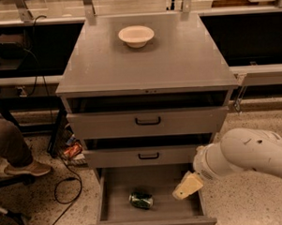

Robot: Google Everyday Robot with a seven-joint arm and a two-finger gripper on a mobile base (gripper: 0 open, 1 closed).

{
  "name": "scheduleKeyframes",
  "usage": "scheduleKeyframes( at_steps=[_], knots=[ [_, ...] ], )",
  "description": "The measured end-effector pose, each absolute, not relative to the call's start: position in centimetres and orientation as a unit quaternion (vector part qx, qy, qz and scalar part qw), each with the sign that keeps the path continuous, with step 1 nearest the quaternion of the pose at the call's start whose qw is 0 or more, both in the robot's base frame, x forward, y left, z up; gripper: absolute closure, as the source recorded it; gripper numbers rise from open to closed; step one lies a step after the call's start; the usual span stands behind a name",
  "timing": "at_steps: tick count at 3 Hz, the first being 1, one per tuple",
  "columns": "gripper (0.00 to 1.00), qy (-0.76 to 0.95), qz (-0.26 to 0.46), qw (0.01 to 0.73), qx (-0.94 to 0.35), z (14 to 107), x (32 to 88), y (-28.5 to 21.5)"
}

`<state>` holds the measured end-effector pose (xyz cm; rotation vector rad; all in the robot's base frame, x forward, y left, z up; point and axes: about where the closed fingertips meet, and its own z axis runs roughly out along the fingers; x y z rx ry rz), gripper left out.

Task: Pick green can from bottom drawer and place on counter

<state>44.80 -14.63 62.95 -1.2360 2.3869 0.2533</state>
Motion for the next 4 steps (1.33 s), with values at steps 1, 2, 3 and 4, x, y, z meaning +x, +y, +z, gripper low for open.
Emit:
scheduleKeyframes(
  at_steps=[1, 2, 3, 4],
  knots=[
    [0.00, 0.860, 0.091, 0.220, -0.452, 63.1, 44.9, -14.6],
    [0.00, 0.853, 0.103, 0.222, -0.460, 59.9, 44.8, -13.7],
    [0.00, 0.845, 0.124, 0.227, -0.467, 54.4, 44.9, -12.4],
    [0.00, 0.846, 0.159, 0.237, -0.450, 47.2, 45.2, -10.7]
  ],
)
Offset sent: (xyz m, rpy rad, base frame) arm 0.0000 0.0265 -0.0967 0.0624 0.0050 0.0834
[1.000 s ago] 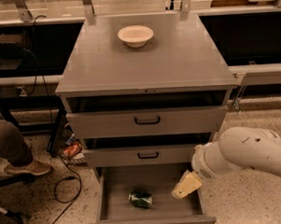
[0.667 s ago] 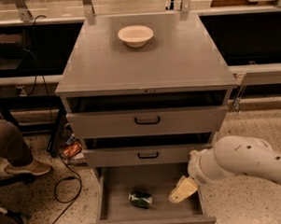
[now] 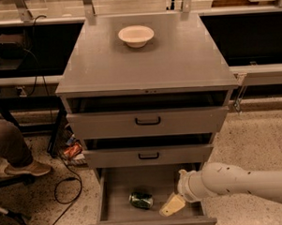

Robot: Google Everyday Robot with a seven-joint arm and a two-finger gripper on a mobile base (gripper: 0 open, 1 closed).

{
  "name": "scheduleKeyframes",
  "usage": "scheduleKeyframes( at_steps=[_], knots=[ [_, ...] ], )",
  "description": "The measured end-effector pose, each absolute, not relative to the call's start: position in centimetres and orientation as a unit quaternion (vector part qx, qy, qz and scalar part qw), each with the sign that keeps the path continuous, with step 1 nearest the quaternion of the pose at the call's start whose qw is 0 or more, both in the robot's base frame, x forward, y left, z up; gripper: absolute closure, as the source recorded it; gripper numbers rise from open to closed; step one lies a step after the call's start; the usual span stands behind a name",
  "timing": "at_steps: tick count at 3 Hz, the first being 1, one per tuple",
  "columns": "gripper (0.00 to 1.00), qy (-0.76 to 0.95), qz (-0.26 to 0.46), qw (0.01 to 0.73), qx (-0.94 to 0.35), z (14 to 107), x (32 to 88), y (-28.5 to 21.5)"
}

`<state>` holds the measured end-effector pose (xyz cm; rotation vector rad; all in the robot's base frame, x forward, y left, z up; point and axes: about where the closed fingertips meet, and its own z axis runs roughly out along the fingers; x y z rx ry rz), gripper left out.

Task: Pick green can from bottom drawer and place on counter

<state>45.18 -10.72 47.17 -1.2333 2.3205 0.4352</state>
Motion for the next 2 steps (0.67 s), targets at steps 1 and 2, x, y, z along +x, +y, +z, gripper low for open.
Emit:
scheduleKeyframes(
  at_steps=[1, 2],
  knots=[
    [0.00, 0.846, 0.159, 0.237, -0.450, 47.2, 45.2, -10.7],
    [0.00, 0.845, 0.166, 0.250, -0.443, 45.5, 46.1, -10.8]
  ],
)
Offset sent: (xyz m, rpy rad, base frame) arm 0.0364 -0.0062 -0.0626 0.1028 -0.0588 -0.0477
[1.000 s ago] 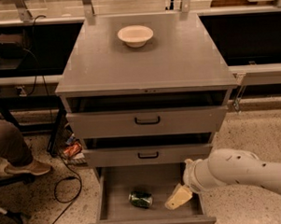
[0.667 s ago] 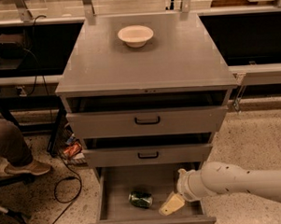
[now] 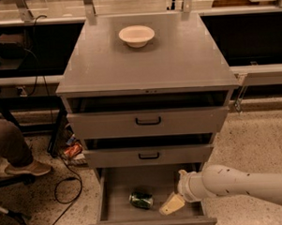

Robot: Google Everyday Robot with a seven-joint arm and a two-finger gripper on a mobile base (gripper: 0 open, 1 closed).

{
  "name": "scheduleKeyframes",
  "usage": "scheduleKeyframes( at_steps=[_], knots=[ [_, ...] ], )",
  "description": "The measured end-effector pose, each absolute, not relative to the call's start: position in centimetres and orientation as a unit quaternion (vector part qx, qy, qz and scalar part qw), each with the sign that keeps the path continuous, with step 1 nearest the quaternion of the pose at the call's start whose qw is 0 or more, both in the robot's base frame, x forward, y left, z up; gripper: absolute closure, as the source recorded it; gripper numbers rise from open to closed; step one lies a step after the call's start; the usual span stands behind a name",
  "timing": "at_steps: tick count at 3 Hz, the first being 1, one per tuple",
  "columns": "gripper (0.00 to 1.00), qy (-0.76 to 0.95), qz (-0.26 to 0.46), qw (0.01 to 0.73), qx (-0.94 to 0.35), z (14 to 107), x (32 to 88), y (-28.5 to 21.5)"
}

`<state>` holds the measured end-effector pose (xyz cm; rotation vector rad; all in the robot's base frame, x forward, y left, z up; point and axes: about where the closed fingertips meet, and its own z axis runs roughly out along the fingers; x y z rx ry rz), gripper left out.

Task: Pick green can from bottom drawer and place on counter

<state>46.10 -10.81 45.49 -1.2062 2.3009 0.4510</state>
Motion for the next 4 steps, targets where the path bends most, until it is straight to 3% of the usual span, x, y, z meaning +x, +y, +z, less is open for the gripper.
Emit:
scheduleKeyframes(
  at_steps=[2, 4],
  knots=[
    [0.00, 0.837, 0.180, 0.276, -0.437, 35.5, 50.8, -9.8],
    [0.00, 0.830, 0.242, 0.279, -0.419, 26.9, 51.9, -6.7]
  ],
)
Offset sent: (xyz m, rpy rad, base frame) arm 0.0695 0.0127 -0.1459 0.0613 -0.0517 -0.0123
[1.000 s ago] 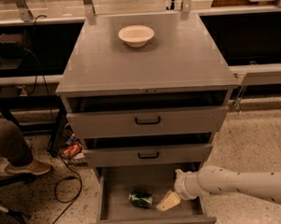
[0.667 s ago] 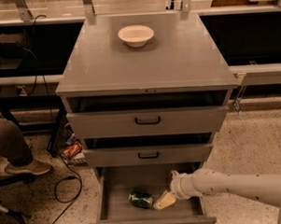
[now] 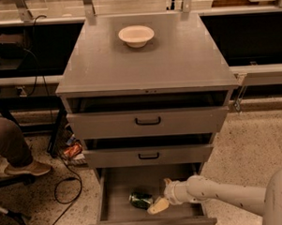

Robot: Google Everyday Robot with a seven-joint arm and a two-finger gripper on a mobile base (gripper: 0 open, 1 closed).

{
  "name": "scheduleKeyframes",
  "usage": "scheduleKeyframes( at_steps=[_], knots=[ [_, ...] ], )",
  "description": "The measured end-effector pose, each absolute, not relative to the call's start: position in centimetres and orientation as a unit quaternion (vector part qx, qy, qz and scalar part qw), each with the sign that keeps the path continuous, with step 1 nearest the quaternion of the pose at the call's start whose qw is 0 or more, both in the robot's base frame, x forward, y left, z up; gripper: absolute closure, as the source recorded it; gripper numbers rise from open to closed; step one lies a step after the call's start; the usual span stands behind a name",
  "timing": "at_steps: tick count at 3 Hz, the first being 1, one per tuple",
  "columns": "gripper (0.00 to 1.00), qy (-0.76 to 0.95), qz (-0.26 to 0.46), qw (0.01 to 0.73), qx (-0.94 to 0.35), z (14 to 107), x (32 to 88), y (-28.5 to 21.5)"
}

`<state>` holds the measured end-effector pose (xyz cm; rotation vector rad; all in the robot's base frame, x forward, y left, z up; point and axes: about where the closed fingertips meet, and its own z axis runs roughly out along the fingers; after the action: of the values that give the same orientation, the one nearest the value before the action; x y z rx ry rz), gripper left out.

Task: Pick green can from bottom drawer and place on counter

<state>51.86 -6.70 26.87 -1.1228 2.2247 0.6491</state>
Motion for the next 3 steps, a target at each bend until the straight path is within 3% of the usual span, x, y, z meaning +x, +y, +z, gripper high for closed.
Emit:
scheduleKeyframes(
  at_steps=[3],
  knots=[
    [0.00, 0.797, 0.285, 0.286, -0.450, 23.2, 53.3, -4.3]
  ],
)
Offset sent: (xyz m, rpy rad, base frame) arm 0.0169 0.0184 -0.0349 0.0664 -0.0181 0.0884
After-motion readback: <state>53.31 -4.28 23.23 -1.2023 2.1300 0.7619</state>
